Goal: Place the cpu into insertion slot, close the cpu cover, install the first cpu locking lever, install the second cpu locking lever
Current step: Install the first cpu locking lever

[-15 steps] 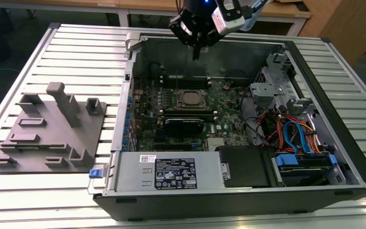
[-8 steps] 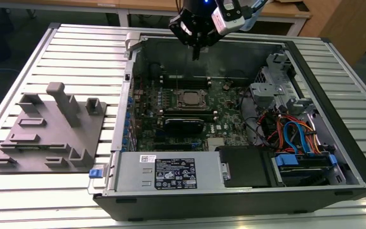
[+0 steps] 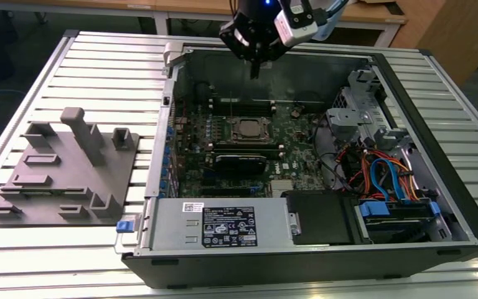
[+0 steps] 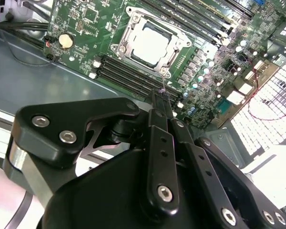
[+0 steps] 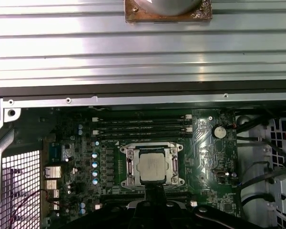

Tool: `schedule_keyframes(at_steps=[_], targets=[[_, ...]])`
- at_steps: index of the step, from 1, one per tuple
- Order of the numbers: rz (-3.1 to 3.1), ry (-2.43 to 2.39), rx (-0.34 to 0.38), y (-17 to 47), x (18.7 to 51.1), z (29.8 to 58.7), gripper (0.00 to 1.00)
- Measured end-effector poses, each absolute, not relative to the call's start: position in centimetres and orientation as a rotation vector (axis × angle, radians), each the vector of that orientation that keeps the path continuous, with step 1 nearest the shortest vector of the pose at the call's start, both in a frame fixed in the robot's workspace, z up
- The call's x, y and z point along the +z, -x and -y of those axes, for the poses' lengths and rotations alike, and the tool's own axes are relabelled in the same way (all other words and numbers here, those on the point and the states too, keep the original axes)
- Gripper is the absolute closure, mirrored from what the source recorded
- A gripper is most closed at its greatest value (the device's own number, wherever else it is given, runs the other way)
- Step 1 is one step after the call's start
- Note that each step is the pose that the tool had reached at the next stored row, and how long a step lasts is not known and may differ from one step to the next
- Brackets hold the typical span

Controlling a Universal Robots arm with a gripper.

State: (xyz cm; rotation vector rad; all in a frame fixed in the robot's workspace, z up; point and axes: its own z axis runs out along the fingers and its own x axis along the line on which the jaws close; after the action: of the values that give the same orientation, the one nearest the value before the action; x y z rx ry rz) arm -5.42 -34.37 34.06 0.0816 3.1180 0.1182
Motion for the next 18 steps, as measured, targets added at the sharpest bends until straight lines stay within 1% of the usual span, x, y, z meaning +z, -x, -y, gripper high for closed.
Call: schedule_keyframes(at_steps=[18], targets=[[-3.118, -0.082, 0.118, 6.06, 33.62, 34.37, 0.89]])
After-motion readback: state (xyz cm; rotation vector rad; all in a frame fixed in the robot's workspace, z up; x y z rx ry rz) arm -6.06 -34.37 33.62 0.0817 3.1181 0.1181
